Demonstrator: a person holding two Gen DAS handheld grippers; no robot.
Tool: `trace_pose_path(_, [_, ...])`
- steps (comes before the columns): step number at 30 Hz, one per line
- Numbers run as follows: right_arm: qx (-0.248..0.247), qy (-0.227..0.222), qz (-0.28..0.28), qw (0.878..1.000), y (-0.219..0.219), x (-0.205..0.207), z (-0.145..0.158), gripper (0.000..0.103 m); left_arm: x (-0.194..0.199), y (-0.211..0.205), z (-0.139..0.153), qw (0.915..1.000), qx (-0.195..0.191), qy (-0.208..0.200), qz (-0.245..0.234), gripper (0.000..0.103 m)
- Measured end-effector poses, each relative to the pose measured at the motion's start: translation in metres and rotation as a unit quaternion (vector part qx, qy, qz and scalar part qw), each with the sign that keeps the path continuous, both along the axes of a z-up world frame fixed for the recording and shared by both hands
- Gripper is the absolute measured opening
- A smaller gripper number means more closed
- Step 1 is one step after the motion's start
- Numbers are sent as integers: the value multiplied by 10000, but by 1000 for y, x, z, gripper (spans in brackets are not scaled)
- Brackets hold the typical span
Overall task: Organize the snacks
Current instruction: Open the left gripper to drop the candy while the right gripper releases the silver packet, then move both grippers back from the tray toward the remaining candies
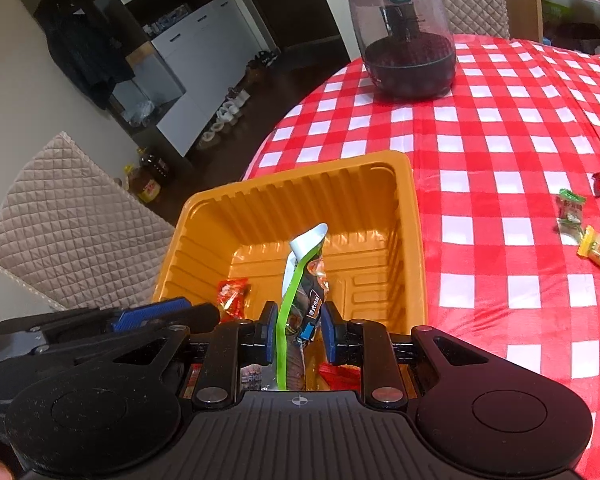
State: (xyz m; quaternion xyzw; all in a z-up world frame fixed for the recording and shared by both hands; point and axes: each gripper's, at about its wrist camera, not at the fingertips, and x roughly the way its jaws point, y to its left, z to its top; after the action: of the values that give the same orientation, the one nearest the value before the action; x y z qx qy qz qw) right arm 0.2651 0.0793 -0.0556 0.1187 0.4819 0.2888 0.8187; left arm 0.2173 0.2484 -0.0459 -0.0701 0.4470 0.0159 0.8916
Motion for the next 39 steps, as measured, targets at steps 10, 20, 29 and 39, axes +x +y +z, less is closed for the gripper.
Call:
trace_pose_path(10, [11,-131,94,9999,1,-6,7,23,-12,1,2,10000,-20,20,18,19])
trace_pose_path(20, [-13,-67,146,9999,-16,-22,12,23,-32,-5,11,10000,-67,-30,11,19])
trace_pose_path(29, [45,-60,174,9998,-45,-48,21,24,-63,-19,24,9999,-122,-118,-26,20])
trace_pose_path(39, [78,-23,279,9996,-80,-79,26,24,-102,-47,29,9999,-111,-70,-17,23])
